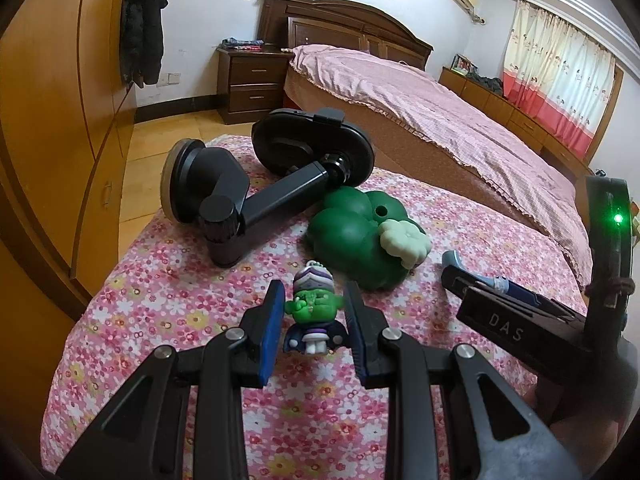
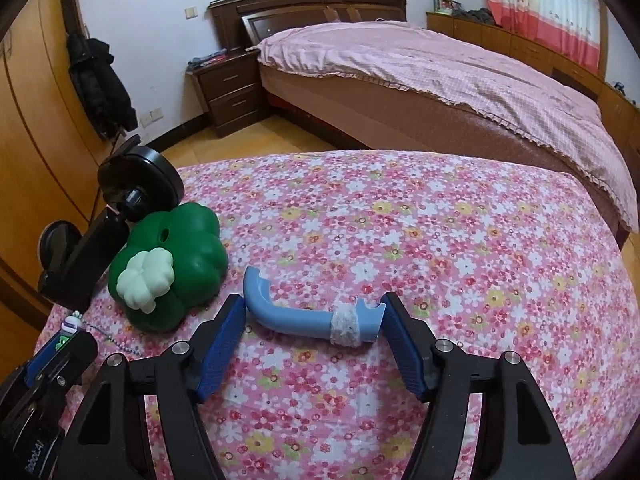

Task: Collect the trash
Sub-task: 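Carry figure and blue tube over the red bucket and open both tools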

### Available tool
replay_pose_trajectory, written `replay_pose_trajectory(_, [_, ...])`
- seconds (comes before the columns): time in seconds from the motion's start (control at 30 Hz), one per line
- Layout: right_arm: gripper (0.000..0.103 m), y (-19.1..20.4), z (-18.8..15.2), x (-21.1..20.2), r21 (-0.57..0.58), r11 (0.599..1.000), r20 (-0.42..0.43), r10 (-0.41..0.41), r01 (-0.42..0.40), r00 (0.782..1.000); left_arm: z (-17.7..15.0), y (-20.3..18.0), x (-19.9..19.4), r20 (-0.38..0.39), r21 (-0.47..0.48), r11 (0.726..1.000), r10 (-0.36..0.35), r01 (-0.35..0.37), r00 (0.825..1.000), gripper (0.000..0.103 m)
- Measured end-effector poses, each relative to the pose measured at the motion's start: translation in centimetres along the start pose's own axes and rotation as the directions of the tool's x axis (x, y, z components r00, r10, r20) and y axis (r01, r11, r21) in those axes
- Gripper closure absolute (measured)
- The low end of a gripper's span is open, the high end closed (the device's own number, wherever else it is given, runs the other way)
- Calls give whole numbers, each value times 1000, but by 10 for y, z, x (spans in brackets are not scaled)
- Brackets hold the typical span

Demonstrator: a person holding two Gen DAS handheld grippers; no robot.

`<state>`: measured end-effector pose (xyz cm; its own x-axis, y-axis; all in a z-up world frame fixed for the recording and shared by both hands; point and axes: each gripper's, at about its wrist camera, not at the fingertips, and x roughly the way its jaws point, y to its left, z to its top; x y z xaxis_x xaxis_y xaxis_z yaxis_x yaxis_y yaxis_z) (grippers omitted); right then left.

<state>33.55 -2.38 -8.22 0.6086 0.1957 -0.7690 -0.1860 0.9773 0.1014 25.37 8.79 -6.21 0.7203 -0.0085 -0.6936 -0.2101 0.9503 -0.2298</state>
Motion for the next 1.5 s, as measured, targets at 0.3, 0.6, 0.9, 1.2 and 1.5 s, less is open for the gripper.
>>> replay_pose_trajectory(0.3, [33, -20, -23, -35, 29, 998, 1, 53, -53, 999, -1, -4, -3, 7, 16, 999, -33, 33, 999, 73])
replay_pose_trajectory(0.6, [33, -59, -56, -96, 111, 992, 43, 58, -62, 997, -6, -15, -10, 29, 54, 996, -66, 65, 997, 73])
replay_pose_trajectory(0.9, [33, -97, -96, -168, 197, 979, 122, 33, -57, 992, -12, -39, -24, 43, 128, 987, -103, 96, 994, 73])
replay_pose_trajectory(1.2, [33, -126, -135, -220, 275, 961, 175, -9, -40, 984, -21, -75, -56, 12, 190, 960, -213, 207, 977, 73])
replay_pose_trajectory(1.5, [33, -157, -166, -249, 339, 940, 193, -46, -23, 980, -44, -117, -93, -25, 230, 920, -321, 318, 947, 73])
